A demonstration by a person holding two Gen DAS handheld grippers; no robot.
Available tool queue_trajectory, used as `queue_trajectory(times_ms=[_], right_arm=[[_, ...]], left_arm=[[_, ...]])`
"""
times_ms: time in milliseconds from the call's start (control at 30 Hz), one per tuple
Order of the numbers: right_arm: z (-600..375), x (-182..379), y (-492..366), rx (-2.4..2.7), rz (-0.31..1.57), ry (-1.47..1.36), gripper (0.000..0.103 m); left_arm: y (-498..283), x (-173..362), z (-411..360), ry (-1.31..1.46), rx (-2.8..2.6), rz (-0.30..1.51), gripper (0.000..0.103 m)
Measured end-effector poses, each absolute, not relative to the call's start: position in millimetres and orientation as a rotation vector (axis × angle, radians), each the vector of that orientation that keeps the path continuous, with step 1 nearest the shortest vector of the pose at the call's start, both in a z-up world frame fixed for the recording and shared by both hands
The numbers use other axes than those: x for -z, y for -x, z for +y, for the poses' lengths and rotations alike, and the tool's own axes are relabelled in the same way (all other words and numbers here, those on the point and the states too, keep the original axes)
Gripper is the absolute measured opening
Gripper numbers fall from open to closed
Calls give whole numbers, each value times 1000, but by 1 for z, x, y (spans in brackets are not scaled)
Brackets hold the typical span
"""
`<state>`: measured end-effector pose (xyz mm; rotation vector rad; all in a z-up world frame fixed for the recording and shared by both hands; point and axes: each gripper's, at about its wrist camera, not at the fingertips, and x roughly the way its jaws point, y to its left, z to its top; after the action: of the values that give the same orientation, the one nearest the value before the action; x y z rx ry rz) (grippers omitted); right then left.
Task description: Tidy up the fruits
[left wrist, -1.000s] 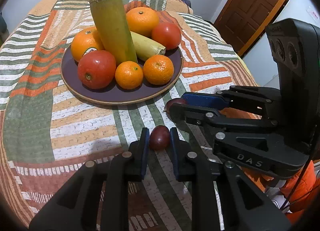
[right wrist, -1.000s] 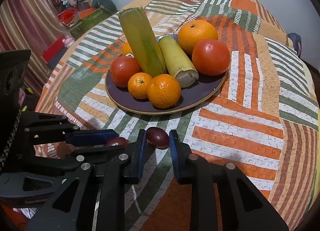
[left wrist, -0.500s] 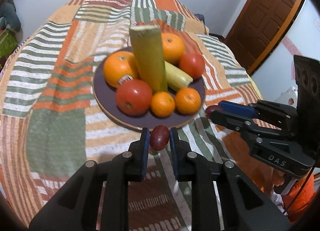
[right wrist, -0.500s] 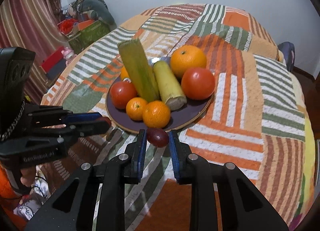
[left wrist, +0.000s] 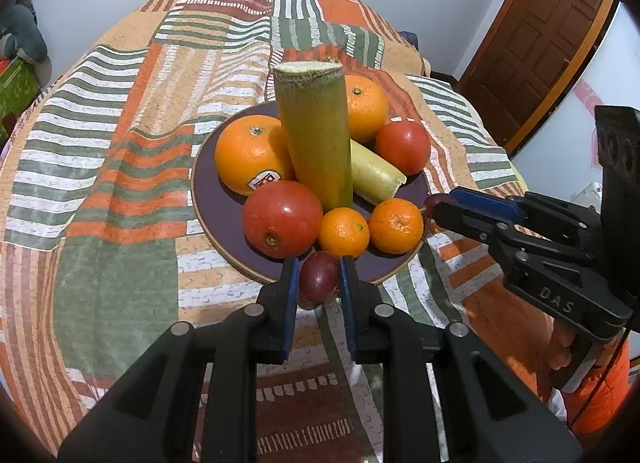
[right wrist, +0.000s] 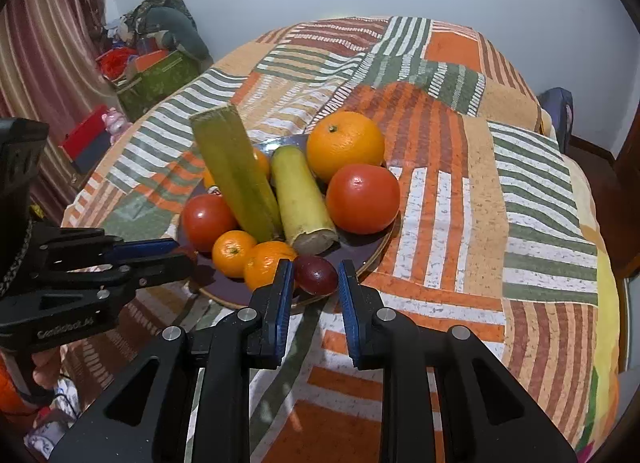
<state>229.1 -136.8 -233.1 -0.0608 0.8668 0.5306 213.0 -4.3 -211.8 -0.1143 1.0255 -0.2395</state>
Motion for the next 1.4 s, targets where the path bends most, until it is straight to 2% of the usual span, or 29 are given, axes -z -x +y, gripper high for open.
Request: queue_trajectory(times_ms=[400, 500, 667, 833, 1033, 1400], right_arm=[[-138, 244, -237, -519, 896, 34, 22], [-139, 244, -238, -517, 899, 36, 22], [-141, 240, -237, -502, 889, 35, 23], [-148, 224, -229, -491, 848, 25, 23], [-158, 185, -204, -481, 747, 20, 23], [-171, 89, -130, -490, 438, -14, 26]], left_arm=[[-215, 219, -6, 108, 231, 1036, 20], [-215, 219, -6, 105, 227, 1037, 26], [-211, 215, -4, 101, 205, 1025, 42], [-202, 201, 3, 110, 186, 998, 43], [-180, 159, 7, 112, 165, 886, 43], [-108, 47, -2, 53, 95, 533, 43]])
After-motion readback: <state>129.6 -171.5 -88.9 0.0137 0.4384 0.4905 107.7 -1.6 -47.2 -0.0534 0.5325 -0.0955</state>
